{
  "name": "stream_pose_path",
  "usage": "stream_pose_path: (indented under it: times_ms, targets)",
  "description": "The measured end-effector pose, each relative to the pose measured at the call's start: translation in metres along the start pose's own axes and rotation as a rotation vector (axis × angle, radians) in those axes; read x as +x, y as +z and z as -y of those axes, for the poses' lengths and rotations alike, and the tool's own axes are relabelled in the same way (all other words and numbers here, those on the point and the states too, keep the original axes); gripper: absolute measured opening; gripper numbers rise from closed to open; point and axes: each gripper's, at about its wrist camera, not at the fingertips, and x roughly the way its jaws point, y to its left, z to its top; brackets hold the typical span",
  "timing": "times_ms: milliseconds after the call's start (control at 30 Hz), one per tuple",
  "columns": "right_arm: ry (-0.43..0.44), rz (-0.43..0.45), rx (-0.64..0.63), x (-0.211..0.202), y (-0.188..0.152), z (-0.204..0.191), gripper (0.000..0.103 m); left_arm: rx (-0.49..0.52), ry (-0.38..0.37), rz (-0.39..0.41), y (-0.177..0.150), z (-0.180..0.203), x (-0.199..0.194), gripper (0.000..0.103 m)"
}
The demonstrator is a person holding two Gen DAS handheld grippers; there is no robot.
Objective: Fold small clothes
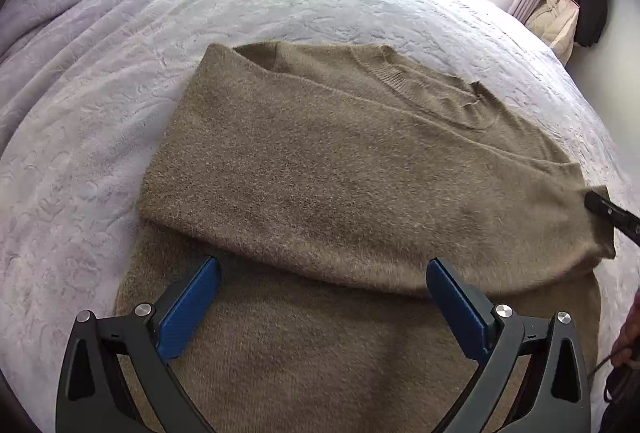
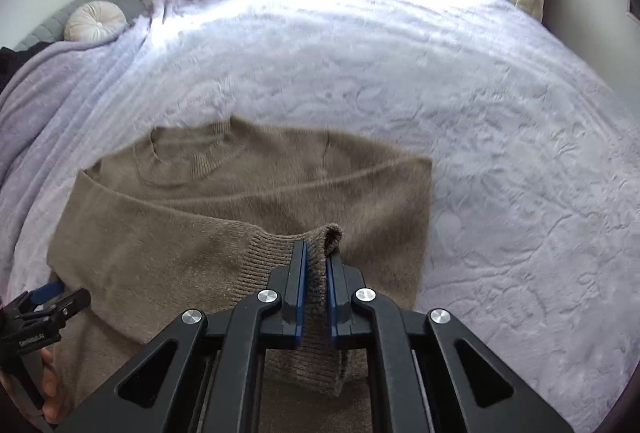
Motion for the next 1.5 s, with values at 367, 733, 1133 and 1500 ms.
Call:
stream_pose_path:
  times_ms: [367,733,1133,1500]
  targets:
    - [-0.145,-0.004,0.036,0.001,-0.008,0.009,0.068,0.055,0.086,-0.01,-0.018,-0.003,-0.006,0.103]
    - [-0.103,-0.222,-0.182,0.01,-0.076,-0.08,0.068,0.073,0.105,-0.088,-0.048,-0.011,-0.009,0.103]
    - [-0.135,-0.163,-0.202,-0.082,-0.188,-0.086,0.08,0.151,0.077,-0.082,-0.142,-0.015,-0.07,0.103]
    - [-0.134,-0.148,-0.342,-0.147,-0.281,-0.085,0.083,0.221,0.067,-0.101,-0.209,-0.059,-0.109,0.103]
